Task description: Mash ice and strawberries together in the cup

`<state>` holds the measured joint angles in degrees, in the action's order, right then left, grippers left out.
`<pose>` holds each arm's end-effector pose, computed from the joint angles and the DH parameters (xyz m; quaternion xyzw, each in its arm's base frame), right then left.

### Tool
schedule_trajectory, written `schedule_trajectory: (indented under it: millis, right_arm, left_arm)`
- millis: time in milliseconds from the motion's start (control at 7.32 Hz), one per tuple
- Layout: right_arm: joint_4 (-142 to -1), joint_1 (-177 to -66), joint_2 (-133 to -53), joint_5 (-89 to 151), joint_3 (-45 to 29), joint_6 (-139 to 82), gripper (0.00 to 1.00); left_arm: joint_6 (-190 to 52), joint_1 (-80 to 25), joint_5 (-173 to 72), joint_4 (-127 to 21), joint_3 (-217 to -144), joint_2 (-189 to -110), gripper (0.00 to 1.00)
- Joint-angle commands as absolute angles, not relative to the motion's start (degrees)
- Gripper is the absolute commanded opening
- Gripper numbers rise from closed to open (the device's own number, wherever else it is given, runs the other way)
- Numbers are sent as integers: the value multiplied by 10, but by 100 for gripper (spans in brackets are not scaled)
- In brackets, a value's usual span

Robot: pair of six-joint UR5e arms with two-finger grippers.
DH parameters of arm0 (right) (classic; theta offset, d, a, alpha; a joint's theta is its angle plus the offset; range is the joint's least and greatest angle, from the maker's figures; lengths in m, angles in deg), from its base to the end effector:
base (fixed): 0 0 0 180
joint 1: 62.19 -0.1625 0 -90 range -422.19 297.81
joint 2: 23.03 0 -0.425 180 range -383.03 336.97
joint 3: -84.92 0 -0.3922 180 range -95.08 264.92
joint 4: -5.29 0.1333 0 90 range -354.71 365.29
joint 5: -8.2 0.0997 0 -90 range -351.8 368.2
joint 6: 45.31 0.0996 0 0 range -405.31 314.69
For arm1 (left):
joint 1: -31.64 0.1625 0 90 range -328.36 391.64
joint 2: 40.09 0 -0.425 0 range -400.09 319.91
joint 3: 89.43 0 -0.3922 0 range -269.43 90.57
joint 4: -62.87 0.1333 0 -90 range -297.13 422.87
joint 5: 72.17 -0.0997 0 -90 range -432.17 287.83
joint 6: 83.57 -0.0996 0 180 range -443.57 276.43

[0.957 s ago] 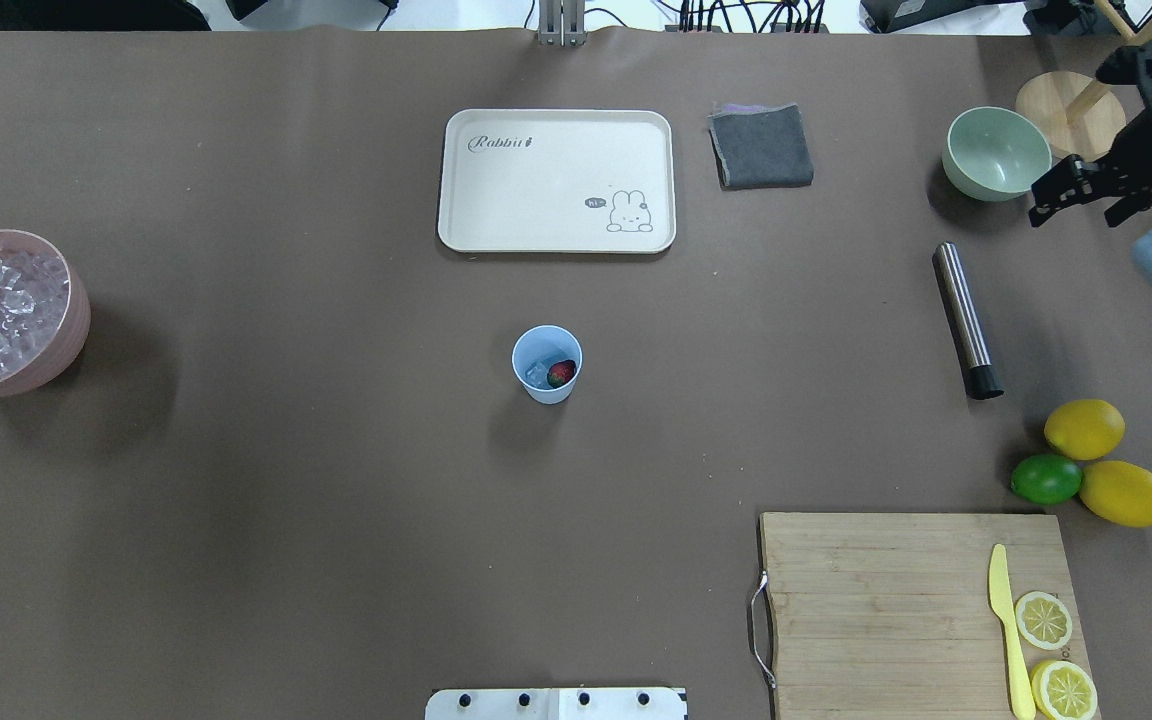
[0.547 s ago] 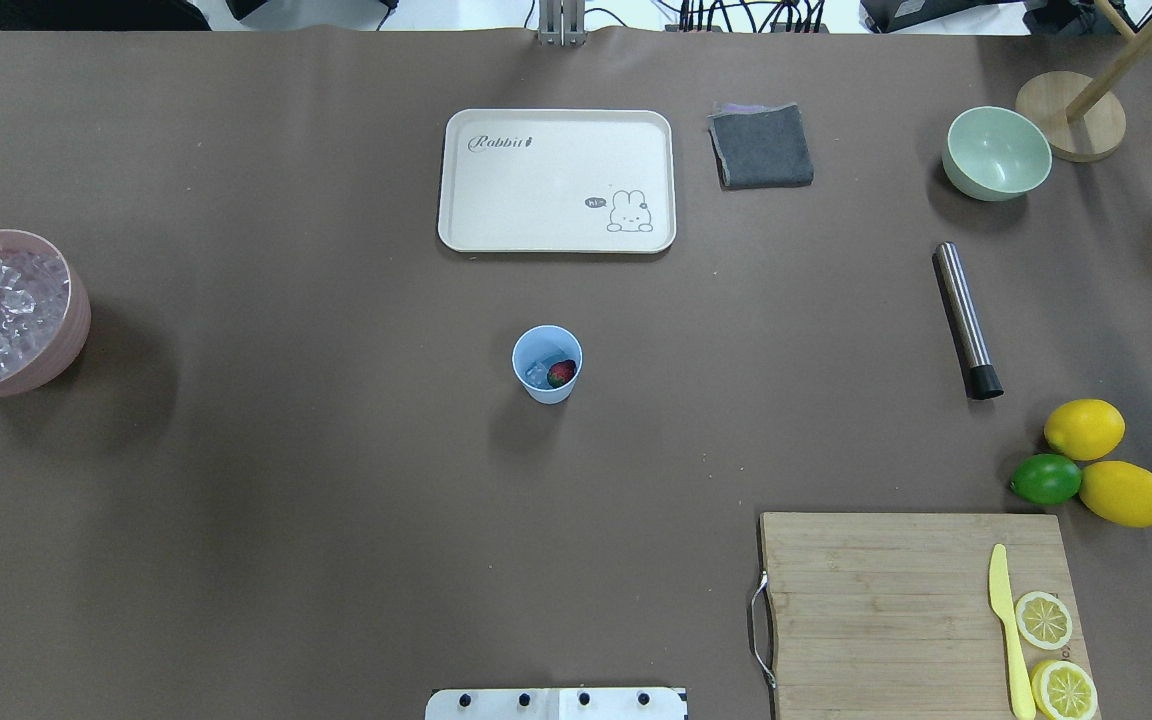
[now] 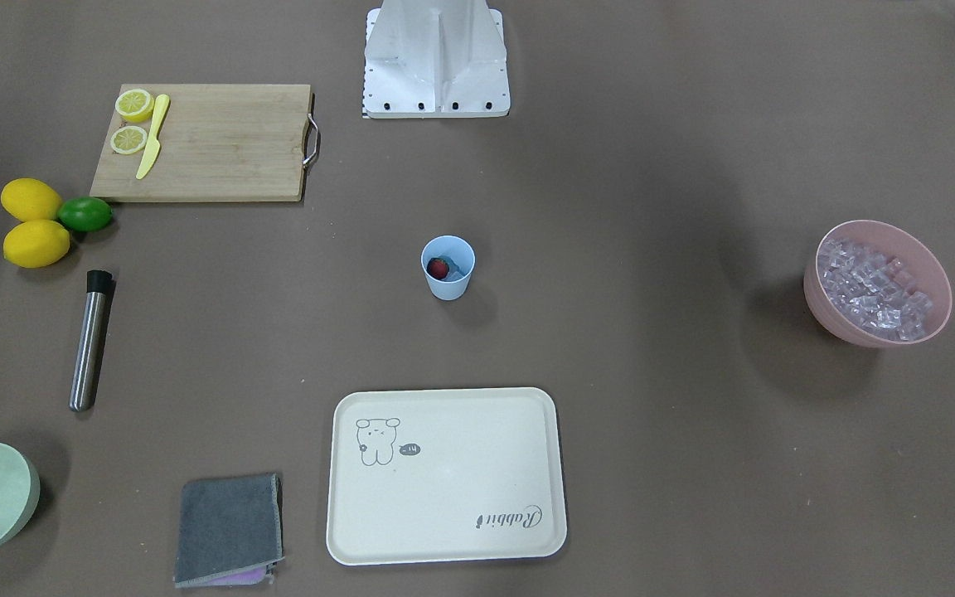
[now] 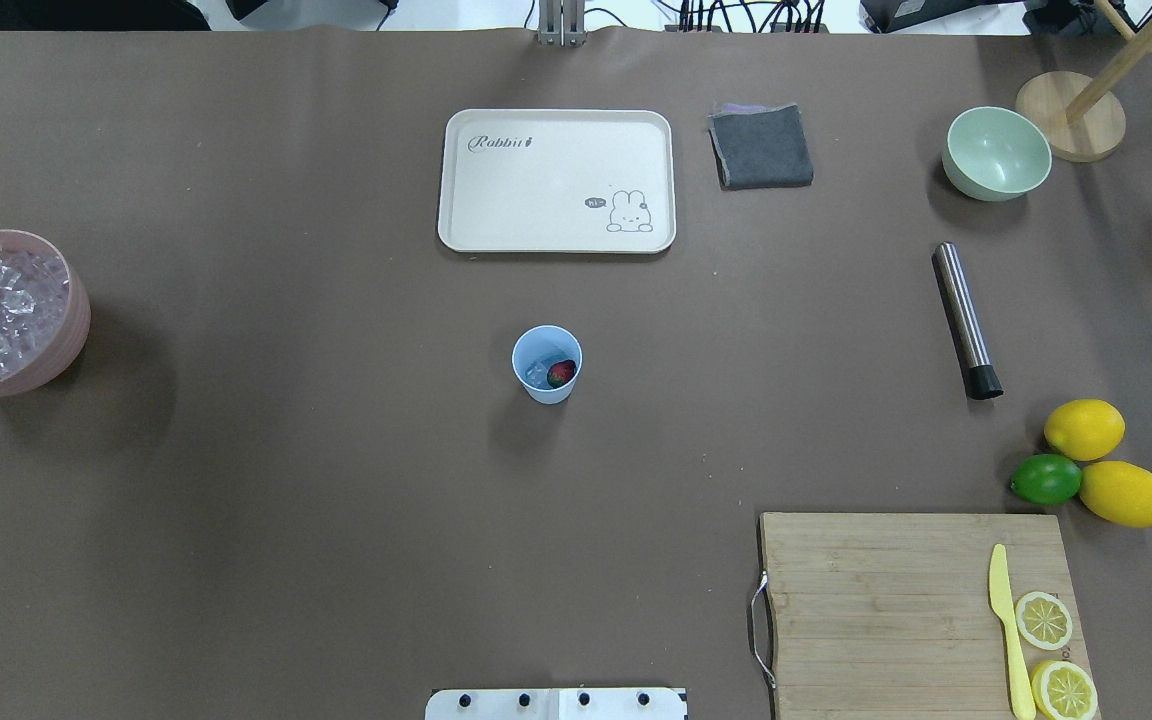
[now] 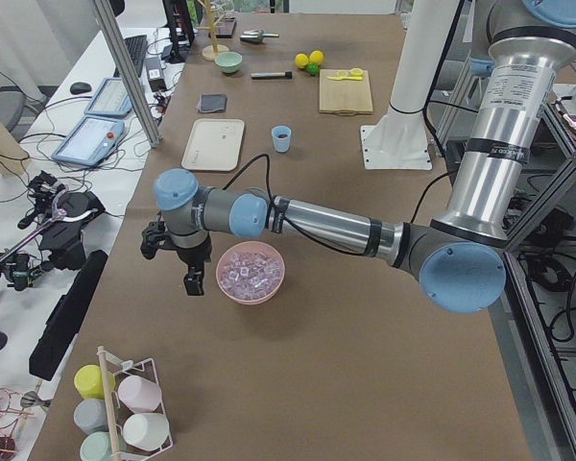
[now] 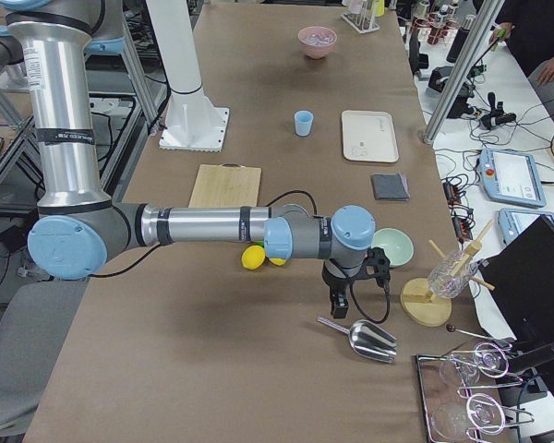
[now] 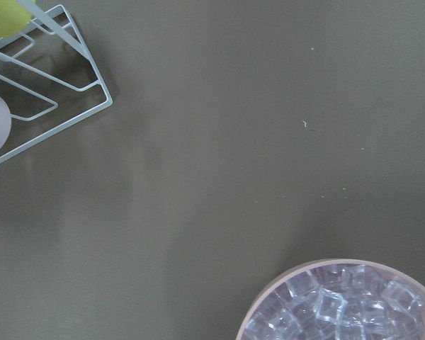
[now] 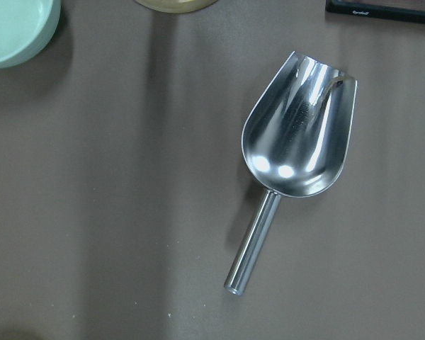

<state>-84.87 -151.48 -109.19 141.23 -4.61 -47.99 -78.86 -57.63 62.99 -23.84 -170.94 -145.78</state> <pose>0.0588 -0.5244 0.6306 0.0324 -0.3661 -0.0378 0.9292 -0.0549 -0.6090 0.5858 0.0133 0.3848 -0.0190 0.9227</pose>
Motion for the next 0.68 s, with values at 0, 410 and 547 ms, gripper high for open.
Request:
schedule_trajectory:
  millis: [0,410,547]
  right_arm:
    - [-850,-1521,-1098,1410,-60,-482,100]
    - [-850,-1520,-1114,1404,-72,-482,100]
    - [-850,-1520,-1116,1404,-73,-482,100]
  left_arm:
    - [-808,-612,641,-239,-1656,-1464,98]
    - [-807,-616,640,-241,-1658,-1459,98]
    - [-807,-616,640,-241,-1658,-1459,98]
